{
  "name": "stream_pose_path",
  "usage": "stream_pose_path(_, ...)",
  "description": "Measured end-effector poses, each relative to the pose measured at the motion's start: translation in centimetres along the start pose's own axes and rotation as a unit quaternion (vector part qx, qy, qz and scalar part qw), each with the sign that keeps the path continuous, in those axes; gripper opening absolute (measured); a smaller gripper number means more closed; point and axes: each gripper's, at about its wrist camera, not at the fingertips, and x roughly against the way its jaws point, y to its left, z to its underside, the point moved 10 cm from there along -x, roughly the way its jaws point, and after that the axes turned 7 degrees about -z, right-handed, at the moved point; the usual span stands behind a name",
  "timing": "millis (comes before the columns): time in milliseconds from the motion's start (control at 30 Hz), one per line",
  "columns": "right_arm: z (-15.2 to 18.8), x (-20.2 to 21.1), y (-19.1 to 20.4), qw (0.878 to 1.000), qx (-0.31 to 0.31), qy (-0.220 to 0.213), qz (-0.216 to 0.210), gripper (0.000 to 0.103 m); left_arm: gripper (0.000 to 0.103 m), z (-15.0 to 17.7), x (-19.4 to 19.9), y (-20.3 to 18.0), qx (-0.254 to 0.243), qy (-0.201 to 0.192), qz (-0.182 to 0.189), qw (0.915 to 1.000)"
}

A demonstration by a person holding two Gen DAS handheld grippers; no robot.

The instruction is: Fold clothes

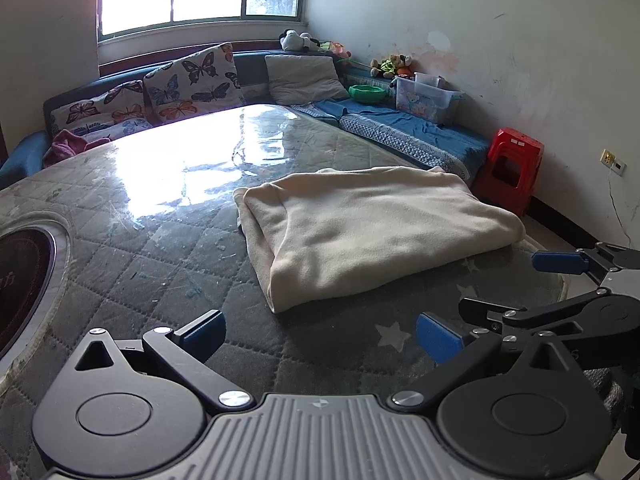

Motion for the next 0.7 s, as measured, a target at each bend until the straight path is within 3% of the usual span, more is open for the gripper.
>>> stream_pose_path(700,0.3,0.7,1.1,1.000,0.013,-0.004,-0.003,0.103,0.103,0.5,0.9,0.0,0.006,-0.004,0.000,1.0000)
